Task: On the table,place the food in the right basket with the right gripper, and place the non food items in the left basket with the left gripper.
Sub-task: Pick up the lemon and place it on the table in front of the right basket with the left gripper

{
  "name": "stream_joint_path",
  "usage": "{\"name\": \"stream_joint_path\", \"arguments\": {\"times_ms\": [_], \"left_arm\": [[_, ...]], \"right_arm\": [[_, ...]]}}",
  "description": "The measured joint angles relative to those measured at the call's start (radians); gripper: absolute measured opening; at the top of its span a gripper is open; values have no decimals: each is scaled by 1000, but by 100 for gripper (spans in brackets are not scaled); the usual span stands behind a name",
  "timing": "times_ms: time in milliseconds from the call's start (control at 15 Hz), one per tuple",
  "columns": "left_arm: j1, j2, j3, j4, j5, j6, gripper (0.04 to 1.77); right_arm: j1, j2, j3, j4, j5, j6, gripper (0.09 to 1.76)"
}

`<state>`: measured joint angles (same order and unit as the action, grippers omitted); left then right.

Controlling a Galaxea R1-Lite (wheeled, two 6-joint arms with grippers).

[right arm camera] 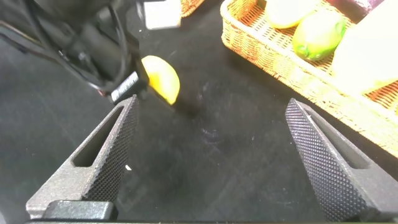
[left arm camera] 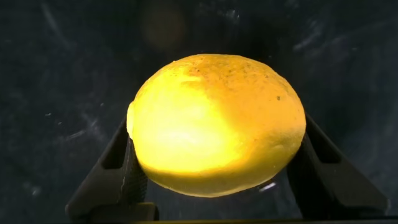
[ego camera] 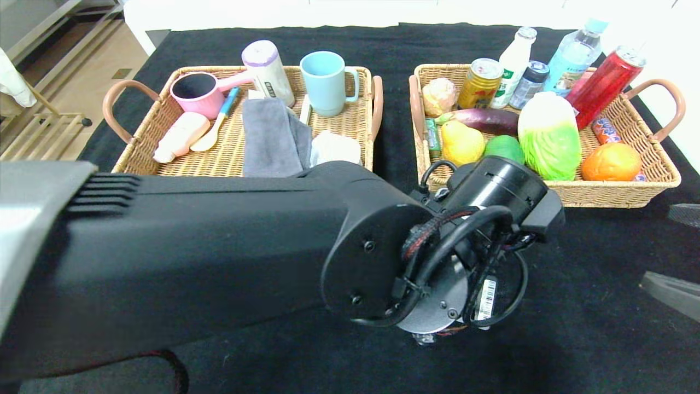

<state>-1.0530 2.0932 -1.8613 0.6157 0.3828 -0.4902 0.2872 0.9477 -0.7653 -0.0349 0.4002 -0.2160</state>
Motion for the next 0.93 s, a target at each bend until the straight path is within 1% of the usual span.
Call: {"name": "stream_joint_path", "arguments": {"times_ms": [133,267,933], "left_arm": [[-4,16,-3,-13,0,8,126],[-4,25,6,-53,4,26,126],[-6,32,29,-63,10,30,126]], "right_arm": [[-1,3,0,1,0,0,171],[-1,10,2,2,1,0,171],[4,23,9,2,5,-2,171]]}}
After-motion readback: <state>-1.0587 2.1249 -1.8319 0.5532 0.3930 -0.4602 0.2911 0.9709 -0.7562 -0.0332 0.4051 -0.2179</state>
